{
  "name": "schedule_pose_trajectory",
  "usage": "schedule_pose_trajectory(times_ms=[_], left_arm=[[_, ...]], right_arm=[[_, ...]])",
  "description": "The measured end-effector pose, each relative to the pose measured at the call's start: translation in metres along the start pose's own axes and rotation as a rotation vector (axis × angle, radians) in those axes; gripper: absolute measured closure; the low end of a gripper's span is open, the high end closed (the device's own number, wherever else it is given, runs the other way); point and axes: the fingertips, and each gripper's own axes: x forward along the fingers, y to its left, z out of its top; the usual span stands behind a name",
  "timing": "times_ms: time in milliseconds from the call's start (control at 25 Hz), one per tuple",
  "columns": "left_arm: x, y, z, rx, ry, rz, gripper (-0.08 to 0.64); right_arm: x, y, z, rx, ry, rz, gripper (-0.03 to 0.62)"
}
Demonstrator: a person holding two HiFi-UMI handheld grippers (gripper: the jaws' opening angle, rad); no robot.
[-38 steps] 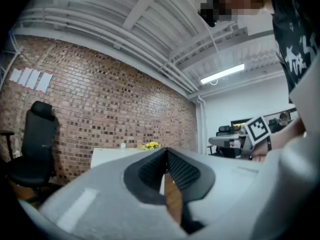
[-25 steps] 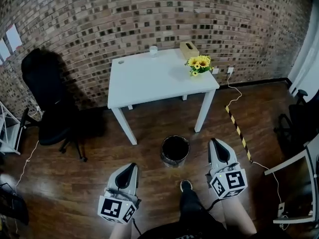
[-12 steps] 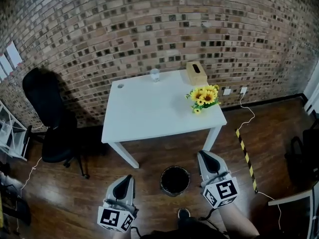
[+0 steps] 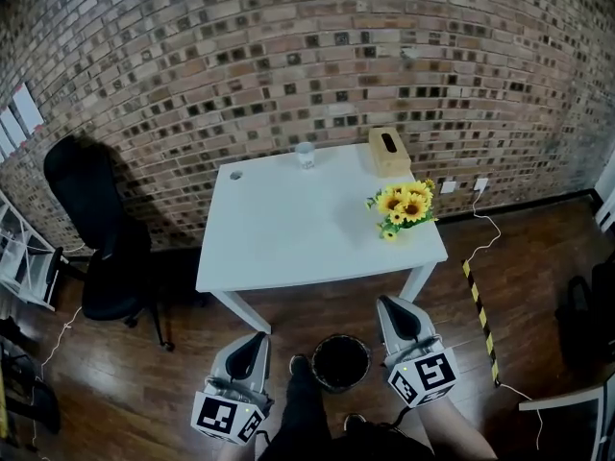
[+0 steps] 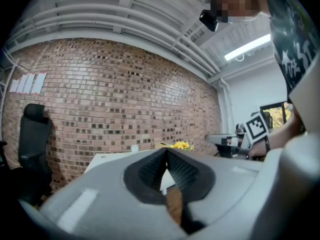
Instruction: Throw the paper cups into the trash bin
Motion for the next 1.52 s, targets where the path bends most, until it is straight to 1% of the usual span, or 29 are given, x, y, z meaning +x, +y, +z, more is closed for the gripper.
schedule_pose_trajectory(times_ms=[160, 200, 320, 360, 400, 480, 600, 680, 840, 1000, 1120, 1200, 1320, 1520], left_arm=[[0.044, 0.035, 0.001, -0.002, -0.026, -0.032, 0.555], [0.057, 0.042, 0.001, -0.002, -0.034, -0.055, 0.555], [0.097, 0.059, 0.004, 0.022, -0.065, -0.17, 0.555], [0.11, 0.068, 0.006, 0.028, -0.068, -0.194, 0.555], [0.124, 0.081, 0.006, 0.03, -0.065, -0.203, 0.557], [0.152, 0.112, 0.005, 0.018, -0.049, -0.188, 0.555], [0.19, 0.155, 0.003, 0.0, -0.025, -0.171, 0.556], [0.21, 0.179, 0.003, 0.003, -0.018, -0.176, 0.556], [0.243, 0.214, -0.003, -0.031, -0.007, -0.184, 0.555], [0.265, 0.237, -0.01, -0.062, 0.008, -0.202, 0.555], [0.279, 0.253, -0.019, -0.073, 0.01, -0.216, 0.555], [0.286, 0.262, -0.023, -0.082, 0.017, -0.202, 0.556], [0.296, 0.27, -0.027, -0.094, 0.02, -0.175, 0.555], [0.313, 0.263, -0.027, -0.114, -0.001, -0.146, 0.555]], right_arm=[[0.036, -0.008, -0.004, -0.058, 0.001, -0.022, 0.584], [0.047, -0.012, -0.007, -0.062, 0.004, -0.033, 0.584], [0.088, -0.026, -0.012, -0.051, 0.002, -0.066, 0.584], [0.106, -0.028, -0.011, -0.045, -0.008, -0.065, 0.584], [0.123, -0.028, -0.007, -0.041, -0.022, -0.058, 0.584], [0.16, -0.027, -0.001, -0.046, -0.042, -0.047, 0.584], [0.21, -0.033, 0.001, -0.058, -0.039, -0.07, 0.584], [0.241, -0.035, -0.001, -0.066, -0.025, -0.077, 0.584], [0.293, -0.048, -0.005, -0.067, -0.002, -0.103, 0.584], [0.337, -0.065, -0.003, -0.051, -0.001, -0.156, 0.584], [0.361, -0.069, 0.001, -0.066, -0.012, -0.168, 0.584], [0.374, -0.069, -0.003, -0.076, 0.004, -0.163, 0.584], [0.387, -0.073, -0.012, -0.044, 0.006, -0.162, 0.584], [0.41, -0.097, -0.037, -0.008, 0.023, -0.165, 0.584]])
